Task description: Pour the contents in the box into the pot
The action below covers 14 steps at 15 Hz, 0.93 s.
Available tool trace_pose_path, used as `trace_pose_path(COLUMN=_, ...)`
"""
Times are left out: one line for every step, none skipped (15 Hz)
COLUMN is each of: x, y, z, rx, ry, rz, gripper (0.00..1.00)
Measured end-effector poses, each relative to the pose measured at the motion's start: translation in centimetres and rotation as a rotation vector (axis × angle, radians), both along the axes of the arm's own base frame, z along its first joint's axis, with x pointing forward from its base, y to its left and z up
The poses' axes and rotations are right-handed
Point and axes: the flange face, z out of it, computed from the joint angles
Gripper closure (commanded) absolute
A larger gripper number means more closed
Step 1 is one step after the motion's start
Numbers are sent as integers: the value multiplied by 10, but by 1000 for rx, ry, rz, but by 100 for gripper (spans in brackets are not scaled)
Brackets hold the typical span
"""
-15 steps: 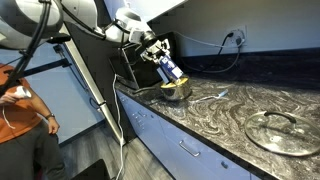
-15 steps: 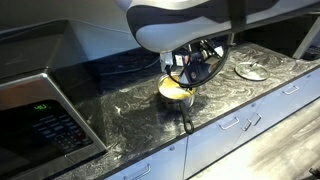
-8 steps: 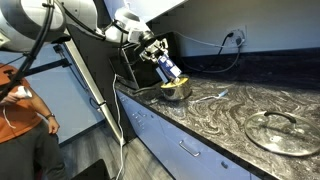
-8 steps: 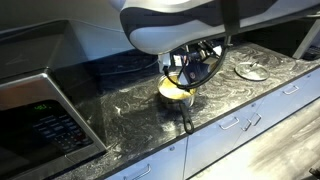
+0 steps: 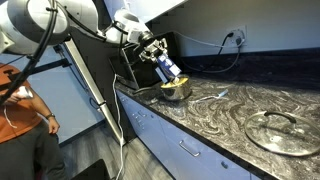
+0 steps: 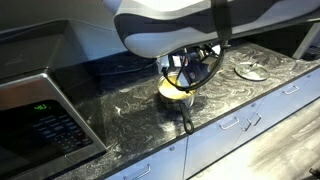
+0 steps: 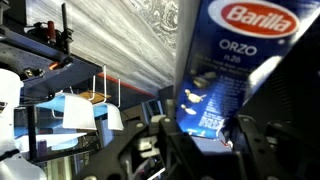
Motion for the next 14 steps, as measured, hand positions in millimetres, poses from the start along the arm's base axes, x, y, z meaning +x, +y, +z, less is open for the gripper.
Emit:
trace_pose_path(x=0, y=0, z=-1, rx=-3, ry=1, rz=1, gripper=80)
trace_pose_path(x=0, y=1, z=-1, rx=-6, ry=3, rz=4, gripper=80)
trace_pose_path(x=1, y=1, z=-1, rx=-8, ry=7, rz=8, gripper=80)
trace_pose_path(x=1, y=2, z=-1, rx=-9, ry=9, rz=11, gripper=80)
trace_pose_path(x=1, y=3, z=-1, rx=-8, ry=10, rz=12, gripper=80)
trace_pose_path(x=2, y=3, z=-1, rx=-7, ry=10, rz=13, gripper=80)
trace_pose_path(x=2, y=3, z=-2, rx=-6, ry=11, rz=14, gripper=80)
trace_pose_path(x=3, y=3, z=-2, rx=-5, ry=14, rz=16, gripper=80)
trace_pose_path(x=3, y=3, z=-2, rx=-3, ry=19, rz=19, gripper=80)
trace_pose_path(x=3, y=2, z=-1, rx=-2, ry=22, rz=21, gripper=80)
trace_pose_path(x=4, y=1, z=-1, rx=0, ry=26, rz=23, gripper=80)
trace_pose_path(x=5, y=0, z=0, rx=2, ry=32, rz=26, gripper=80)
trace_pose_path(x=6, y=-3, z=0, rx=5, ry=35, rz=25, gripper=80)
trace_pose_path(x=7, y=-5, z=0, rx=9, ry=39, rz=24, gripper=80)
